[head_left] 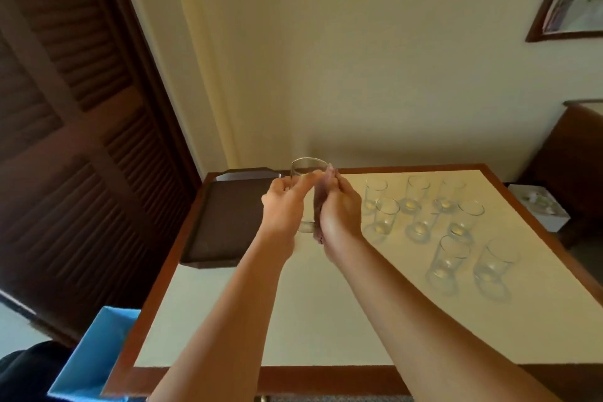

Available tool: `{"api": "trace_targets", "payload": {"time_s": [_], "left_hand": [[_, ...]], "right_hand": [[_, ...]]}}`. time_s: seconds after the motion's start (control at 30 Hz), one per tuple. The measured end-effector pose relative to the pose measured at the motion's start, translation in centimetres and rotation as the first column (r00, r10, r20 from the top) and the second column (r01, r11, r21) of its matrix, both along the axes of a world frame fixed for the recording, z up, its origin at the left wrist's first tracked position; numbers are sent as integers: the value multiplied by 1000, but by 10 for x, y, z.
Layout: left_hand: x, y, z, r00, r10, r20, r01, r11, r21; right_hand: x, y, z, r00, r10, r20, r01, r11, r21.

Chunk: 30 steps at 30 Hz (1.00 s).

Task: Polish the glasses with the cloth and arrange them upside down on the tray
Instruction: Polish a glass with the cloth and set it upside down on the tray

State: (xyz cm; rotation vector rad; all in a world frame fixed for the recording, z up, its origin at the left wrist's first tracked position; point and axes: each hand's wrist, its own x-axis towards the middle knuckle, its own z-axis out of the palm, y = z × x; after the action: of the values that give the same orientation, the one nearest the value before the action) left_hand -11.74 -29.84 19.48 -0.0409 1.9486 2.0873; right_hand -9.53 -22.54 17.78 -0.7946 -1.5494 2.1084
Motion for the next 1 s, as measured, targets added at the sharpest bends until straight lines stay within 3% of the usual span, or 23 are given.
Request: {"api": "trace_targets", "payload": {"time_s": [0.1, 0.13, 0.2, 0.27, 0.3, 0.43, 0.5, 0.57, 0.63, 0.7, 0.77, 0.87, 0.93, 1.0], "left_hand": [[-8, -19, 6, 996, 55, -68, -52, 998, 47], [-8, -21, 6, 987, 124, -100, -123, 992, 19], [-2, -24, 6, 970, 184, -162, -190, 982, -19], [6, -25, 6, 980, 126, -155, -132, 991, -28], [7, -26, 7, 988, 87, -131, -91, 996, -27], [2, -32, 17, 978, 93, -187, -95, 995, -1], [0, -34, 18, 960, 140, -242, -135, 990, 36], [4, -36, 19, 974, 55, -218, -50, 998, 29], [7, -33, 23, 984, -134, -120, 136, 991, 14], [7, -27, 24, 959, -273, -75, 269, 961, -60], [3, -18, 22, 971, -211, -116, 204, 977, -69], [-8, -13, 19, 990, 79, -116, -69, 994, 82], [-10, -9, 16, 997, 59, -58, -55, 995, 80], [-10, -4, 16, 996, -87, 0, 86, 994, 63]], "right_hand": [[13, -40, -17, 991, -88, -104, 115, 949, 292], [16, -46, -15, 986, -114, -119, 144, 948, 285], [9, -42, 0, 990, -111, -89, 120, 988, 93], [5, -27, 23, 998, -56, -25, 53, 991, -121], [5, -23, 31, 999, -29, -25, 26, 992, -124], [20, -55, 17, 998, -52, -41, 59, 979, 193], [24, -67, 6, 991, -67, -115, 96, 960, 263], [13, -53, 15, 979, -138, -151, 157, 979, 127], [-6, -26, 22, 941, -289, -176, 275, 957, -97], [-7, -17, 24, 910, -361, -204, 345, 932, -109], [9, -28, 16, 912, -293, -286, 287, 956, -62], [26, -41, 8, 936, -83, -343, 140, 979, 145], [10, -22, 11, 941, -56, -334, 152, 950, 271], [-12, 3, 23, 957, -100, -274, 162, 963, 214]]}}
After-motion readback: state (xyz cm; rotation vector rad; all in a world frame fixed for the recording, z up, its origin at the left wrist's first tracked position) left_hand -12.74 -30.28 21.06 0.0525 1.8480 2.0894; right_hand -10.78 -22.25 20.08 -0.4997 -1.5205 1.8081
